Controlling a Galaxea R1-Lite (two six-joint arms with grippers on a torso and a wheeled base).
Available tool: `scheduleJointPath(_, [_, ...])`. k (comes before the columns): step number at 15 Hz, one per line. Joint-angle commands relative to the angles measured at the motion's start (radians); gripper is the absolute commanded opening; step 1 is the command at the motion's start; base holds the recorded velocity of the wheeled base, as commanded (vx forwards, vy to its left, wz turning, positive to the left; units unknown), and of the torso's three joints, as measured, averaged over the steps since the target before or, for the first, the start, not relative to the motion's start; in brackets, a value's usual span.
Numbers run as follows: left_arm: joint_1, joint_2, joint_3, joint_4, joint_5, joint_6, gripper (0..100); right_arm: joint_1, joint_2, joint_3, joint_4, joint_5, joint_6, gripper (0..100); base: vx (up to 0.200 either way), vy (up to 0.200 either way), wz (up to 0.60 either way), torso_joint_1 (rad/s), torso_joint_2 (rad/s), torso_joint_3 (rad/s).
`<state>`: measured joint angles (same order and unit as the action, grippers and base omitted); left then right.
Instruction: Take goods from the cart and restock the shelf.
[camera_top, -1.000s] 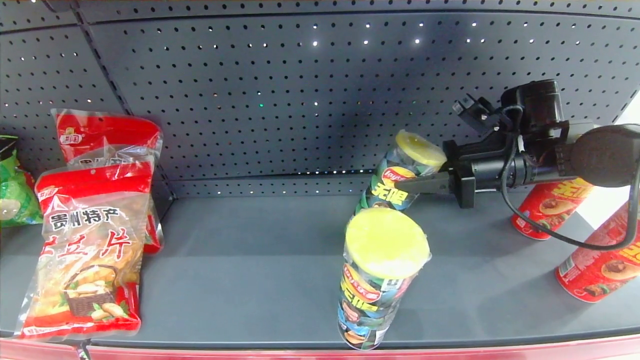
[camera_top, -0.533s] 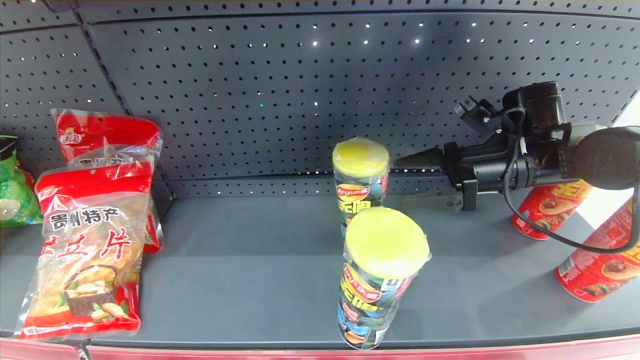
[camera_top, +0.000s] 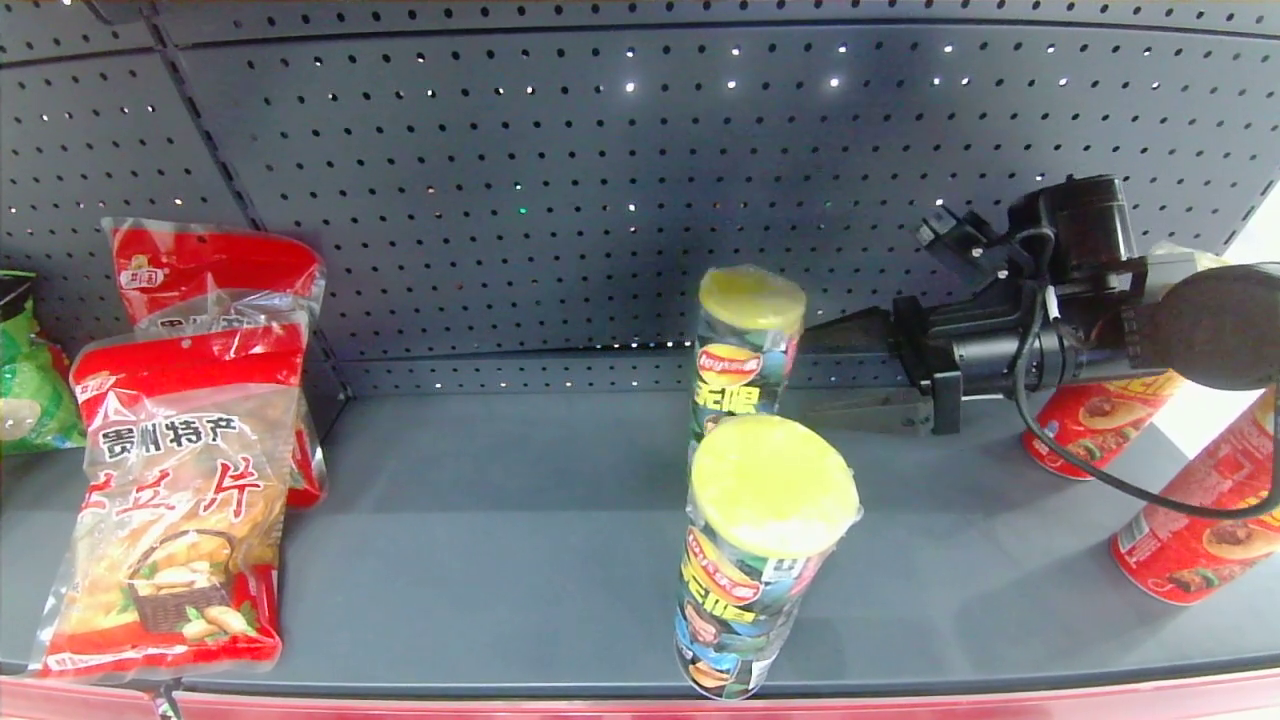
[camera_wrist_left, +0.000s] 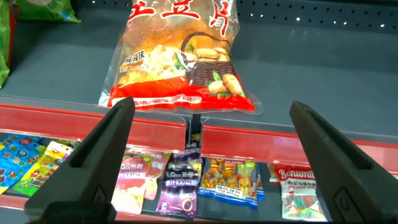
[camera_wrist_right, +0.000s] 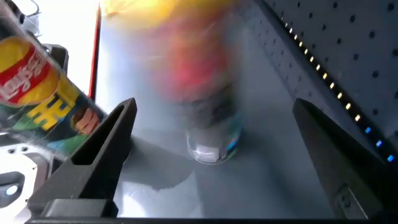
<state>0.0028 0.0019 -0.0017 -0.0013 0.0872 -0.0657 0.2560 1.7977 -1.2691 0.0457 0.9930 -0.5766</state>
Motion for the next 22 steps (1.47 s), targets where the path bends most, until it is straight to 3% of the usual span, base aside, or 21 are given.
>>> scheduleJointPath(1, [0.000, 0.000, 0.000, 0.000, 0.000, 0.000, 100, -0.026, -0.054, 0.062, 0.003, 0.003, 0.000, 100, 0.000, 0.000, 0.00, 0.000, 0.00, 0.000])
scheduleJointPath(5, [0.000, 0.000, 0.000, 0.000, 0.000, 0.000, 100, -0.081, -0.225, 0.287, 0.006, 0.000, -0.006, 100, 0.000, 0.000, 0.00, 0.000, 0.00, 0.000])
scheduleJointPath(11, [0.000, 0.000, 0.000, 0.000, 0.000, 0.000, 100, -0.061, -0.557, 0.562, 0.031, -0.004, 0.003, 100, 0.000, 0.000, 0.00, 0.000, 0.00, 0.000])
scheduleJointPath(14, [0.000, 0.000, 0.000, 0.000, 0.000, 0.000, 100, 0.012, -0.695, 0.576, 0.155, -0.010, 0.003, 100, 0.000, 0.000, 0.00, 0.000, 0.00, 0.000])
scheduleJointPath(17, [0.000, 0.000, 0.000, 0.000, 0.000, 0.000, 100, 0.035, -0.718, 0.582, 0.152, -0.013, 0.000, 100, 0.000, 0.000, 0.00, 0.000, 0.00, 0.000])
scheduleJointPath(22, [0.000, 0.000, 0.000, 0.000, 0.000, 0.000, 100, 0.031, -0.592, 0.458, 0.125, -0.080, -0.003, 100, 0.000, 0.000, 0.00, 0.000, 0.00, 0.000])
